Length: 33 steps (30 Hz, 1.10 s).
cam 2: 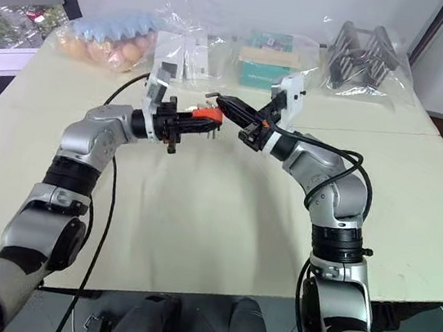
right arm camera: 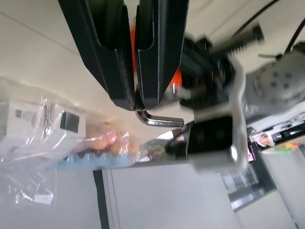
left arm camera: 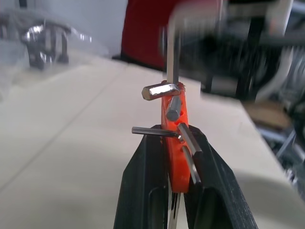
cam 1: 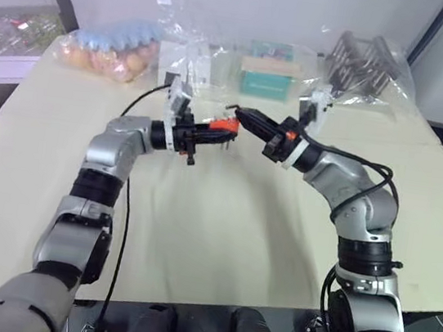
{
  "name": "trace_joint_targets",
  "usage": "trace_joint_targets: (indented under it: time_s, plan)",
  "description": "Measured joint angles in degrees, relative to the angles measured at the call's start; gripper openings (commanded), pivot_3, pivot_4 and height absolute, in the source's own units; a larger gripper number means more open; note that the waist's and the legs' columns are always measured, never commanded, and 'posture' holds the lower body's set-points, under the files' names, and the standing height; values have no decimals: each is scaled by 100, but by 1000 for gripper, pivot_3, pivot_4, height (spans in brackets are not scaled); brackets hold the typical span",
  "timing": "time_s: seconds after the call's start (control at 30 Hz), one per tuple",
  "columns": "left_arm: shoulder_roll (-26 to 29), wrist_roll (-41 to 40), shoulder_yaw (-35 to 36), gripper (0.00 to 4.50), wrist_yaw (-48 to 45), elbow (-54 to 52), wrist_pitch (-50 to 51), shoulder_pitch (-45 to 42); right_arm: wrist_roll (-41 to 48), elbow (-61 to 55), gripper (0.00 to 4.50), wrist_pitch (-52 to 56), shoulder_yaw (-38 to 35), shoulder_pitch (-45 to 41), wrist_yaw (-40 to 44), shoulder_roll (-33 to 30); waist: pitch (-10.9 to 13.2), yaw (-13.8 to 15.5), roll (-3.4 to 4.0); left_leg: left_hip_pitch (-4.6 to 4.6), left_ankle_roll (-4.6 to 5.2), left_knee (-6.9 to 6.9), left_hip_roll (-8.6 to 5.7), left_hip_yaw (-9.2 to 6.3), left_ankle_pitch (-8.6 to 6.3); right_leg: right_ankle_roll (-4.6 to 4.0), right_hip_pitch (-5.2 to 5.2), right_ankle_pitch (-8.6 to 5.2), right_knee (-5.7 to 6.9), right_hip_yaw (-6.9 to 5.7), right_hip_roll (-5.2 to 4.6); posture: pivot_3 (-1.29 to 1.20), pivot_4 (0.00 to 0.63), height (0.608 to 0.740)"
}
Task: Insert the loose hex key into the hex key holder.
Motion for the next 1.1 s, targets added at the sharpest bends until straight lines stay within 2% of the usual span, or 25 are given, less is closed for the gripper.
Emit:
trace_joint_targets:
  time_s: [0.27, 0.37, 0.6, 0.73, 0.8, 0.9, 0.97, 1.1]
  plan:
    - [-46, -147, 31, 0, 39, 63, 143, -31, -10, -27, 66, -31, -45, -2, -12, -12, 0, -13, 0, 0, -1, -2, 1, 0, 1, 0, -1, 0, 0, 0, 1, 0, 150, 740]
    - [-8, -110, 26, 0, 63, 34, 74, -4, -20, -24, 923, -32, -30, 2, -4, -6, 0, -12, 0, 0, -1, -1, 1, -1, 1, 0, -1, 0, 0, 0, 2, 0, 150, 740]
    - [58, -76, 39, 0, 71, 10, -19, 4, 172, -68, 4300, 246, -9, 29, 216, -116, 0, 16, 0, -1, -1, 1, 0, -1, 1, 0, 0, 0, 0, 0, 0, 0, 150, 740]
    - [86, 40, -40, 0, 72, -87, 9, 170, 606, -768, 4300, 753, -41, 320, 535, -724, 0, 49, 0, -3, 6, 1, 0, -1, -3, 0, -1, 0, -3, 0, 0, 0, 150, 740]
    - [91, 59, -170, 0, 125, -220, 241, 348, 361, -1087, 4300, 613, 115, 560, 783, -1315, 0, 80, 0, -4, 8, 4, -1, 4, -4, 1, 0, 0, -3, -1, 1, 0, 150, 740]
    - [87, -123, -218, 0, 377, -474, 1305, 754, -200, -1308, 4300, 232, 452, 1091, 1251, -2183, 1, 115, -1, -3, 16, 10, 0, 9, -9, 2, 1, -1, -2, 0, 1, 0, 150, 740]
    - [28, -304, -170, 0, 674, -480, 2055, 977, -283, -1308, 4300, 153, 458, 1287, 1406, -2330, 2, 110, -4, -4, 16, 13, 2, 10, -9, 2, 1, -1, 0, 0, 2, 0, 150, 740]
    - [-197, -451, 41, 0, 1435, -369, 2896, 1074, -297, -1371, 4300, 79, 421, 1357, 1475, -2397, 3, 132, -5, -1, 15, 14, 3, 8, -8, 2, 4, -1, 0, 0, 2, 0, 150, 740]
